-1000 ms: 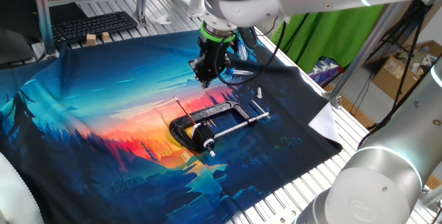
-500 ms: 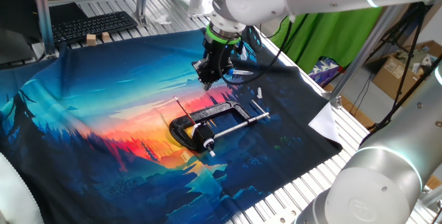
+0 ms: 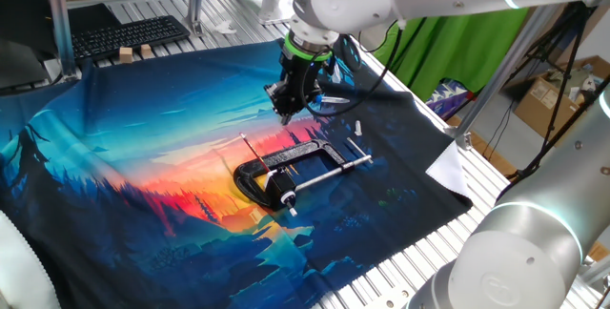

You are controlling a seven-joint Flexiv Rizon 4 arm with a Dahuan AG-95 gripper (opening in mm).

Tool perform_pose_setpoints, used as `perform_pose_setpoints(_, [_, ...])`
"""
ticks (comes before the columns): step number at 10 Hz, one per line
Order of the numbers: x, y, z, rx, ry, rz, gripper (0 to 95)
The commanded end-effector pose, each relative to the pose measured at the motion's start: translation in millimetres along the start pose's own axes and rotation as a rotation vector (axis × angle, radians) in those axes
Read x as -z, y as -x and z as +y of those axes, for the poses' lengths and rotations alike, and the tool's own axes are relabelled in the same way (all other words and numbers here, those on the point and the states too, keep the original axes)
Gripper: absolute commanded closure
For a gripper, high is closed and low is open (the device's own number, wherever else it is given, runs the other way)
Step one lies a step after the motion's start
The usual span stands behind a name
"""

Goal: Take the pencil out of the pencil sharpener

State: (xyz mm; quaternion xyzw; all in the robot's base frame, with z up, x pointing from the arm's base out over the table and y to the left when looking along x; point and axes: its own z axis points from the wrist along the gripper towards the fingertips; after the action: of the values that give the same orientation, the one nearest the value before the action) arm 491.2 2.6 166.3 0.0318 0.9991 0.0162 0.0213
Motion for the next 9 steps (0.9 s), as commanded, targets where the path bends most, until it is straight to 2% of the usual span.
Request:
perform_pose_setpoints(1, [0.1,-1.0,1.0,-0.008,0.013,0.005,95.0])
perform_pose_setpoints(3, [0.5,-1.9,2.2,-0.033,0.02,0.011,95.0])
perform_pose_setpoints(5, [-0.2,-1.8,2.6,-0.011,0.024,0.017,95.0])
perform_pose_setpoints(8, [-2.4,-1.5,5.4,0.026,0.02,0.01,95.0])
perform_pose_setpoints(9, [-5.3,-1.2,9.3,0.009,0.019,0.01,95.0])
